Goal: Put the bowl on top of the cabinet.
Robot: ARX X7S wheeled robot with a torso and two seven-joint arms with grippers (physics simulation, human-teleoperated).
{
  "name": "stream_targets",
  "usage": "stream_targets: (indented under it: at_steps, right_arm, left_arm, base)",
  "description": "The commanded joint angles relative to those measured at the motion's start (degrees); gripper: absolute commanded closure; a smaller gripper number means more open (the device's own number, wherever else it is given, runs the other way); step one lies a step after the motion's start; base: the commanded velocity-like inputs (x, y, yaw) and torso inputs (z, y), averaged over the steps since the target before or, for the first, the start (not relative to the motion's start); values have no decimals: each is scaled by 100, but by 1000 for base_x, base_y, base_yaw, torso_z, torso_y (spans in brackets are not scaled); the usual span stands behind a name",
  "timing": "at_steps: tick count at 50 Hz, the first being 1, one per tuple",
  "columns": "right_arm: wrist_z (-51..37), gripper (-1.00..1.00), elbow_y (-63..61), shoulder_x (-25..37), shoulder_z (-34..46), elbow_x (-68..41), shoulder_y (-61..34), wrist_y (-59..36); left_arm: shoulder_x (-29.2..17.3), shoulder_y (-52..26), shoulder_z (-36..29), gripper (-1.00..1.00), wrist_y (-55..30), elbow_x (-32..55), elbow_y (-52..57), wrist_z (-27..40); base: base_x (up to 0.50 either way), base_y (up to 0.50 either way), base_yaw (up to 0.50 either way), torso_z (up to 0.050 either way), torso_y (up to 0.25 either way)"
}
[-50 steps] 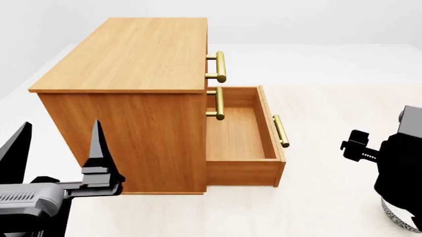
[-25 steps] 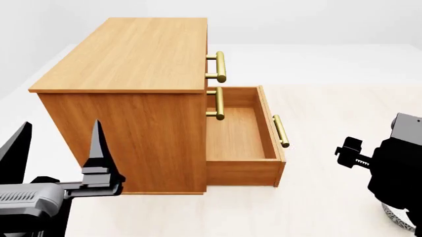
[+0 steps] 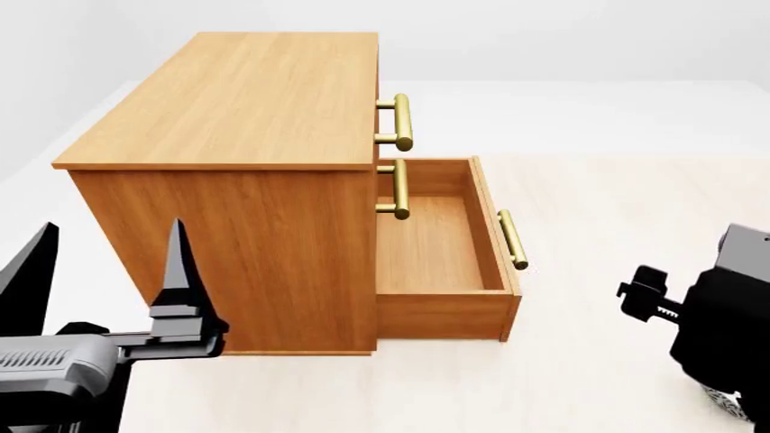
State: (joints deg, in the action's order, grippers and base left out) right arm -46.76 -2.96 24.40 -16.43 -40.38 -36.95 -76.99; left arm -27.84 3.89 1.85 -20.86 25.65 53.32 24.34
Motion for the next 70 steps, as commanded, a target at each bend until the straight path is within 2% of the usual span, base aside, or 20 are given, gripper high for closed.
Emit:
stream_targets:
  at_steps: [1, 41, 70]
  right_arm:
    - [59, -100, 189, 18, 105, 104, 110, 235]
    - [292, -100, 1006, 24, 489, 458, 282, 923]
    - [59, -100, 1291, -22, 335, 416, 142, 654]
  left_arm:
    - [-23, 3, -24, -100, 37, -3, -20, 24]
    - [-120, 1, -100, -100, 68, 37, -7, 127]
    - [-171, -12, -150, -100, 125, 45, -54, 180]
  base:
    - [0, 0, 0, 0, 0]
    - [0, 0, 0, 0, 0]
    - [0, 0, 0, 0, 0]
